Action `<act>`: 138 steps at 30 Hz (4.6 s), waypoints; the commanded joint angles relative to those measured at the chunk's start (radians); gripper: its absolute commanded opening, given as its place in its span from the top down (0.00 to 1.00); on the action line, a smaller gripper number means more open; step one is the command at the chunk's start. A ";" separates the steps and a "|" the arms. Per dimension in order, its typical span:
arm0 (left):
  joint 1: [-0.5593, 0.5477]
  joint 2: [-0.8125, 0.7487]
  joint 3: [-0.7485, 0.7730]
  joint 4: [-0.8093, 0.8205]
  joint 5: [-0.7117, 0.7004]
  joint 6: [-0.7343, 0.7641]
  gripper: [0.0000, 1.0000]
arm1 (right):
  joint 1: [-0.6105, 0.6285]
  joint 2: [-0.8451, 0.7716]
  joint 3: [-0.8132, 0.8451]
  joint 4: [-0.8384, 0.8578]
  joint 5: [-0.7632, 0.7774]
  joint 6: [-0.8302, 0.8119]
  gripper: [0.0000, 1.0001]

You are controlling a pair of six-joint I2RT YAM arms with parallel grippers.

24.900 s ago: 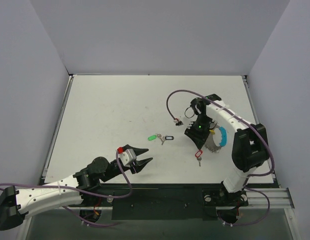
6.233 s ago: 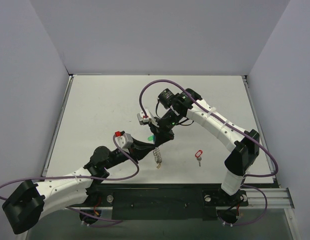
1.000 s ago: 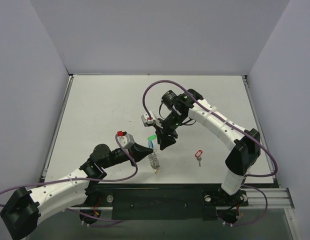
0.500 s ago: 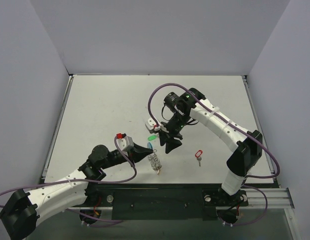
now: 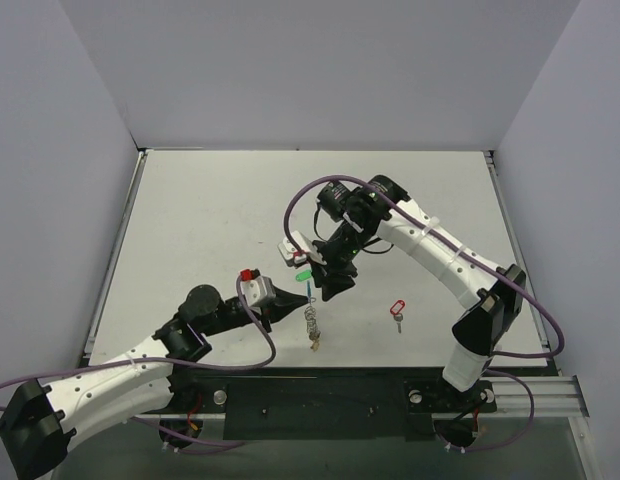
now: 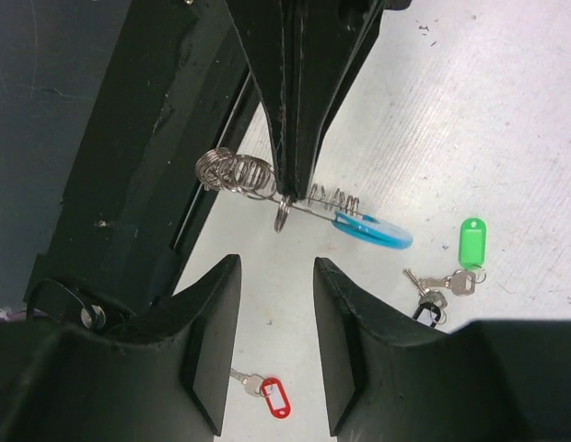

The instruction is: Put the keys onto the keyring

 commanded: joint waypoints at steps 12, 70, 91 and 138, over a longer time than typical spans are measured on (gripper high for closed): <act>-0.003 -0.005 0.152 -0.173 -0.090 -0.014 1.00 | 0.052 0.033 0.008 0.128 -0.002 0.242 0.75; -0.004 0.008 -0.101 0.313 -0.138 -0.279 0.55 | -0.029 -0.013 -0.119 0.022 -0.337 -0.096 1.00; -0.003 -0.006 -0.110 0.330 -0.034 -0.244 0.57 | -0.040 0.007 -0.104 0.022 -0.334 -0.078 1.00; -0.006 -0.035 -0.007 0.047 -0.048 -0.005 1.00 | -0.043 -0.028 -0.139 0.018 -0.215 -0.080 0.67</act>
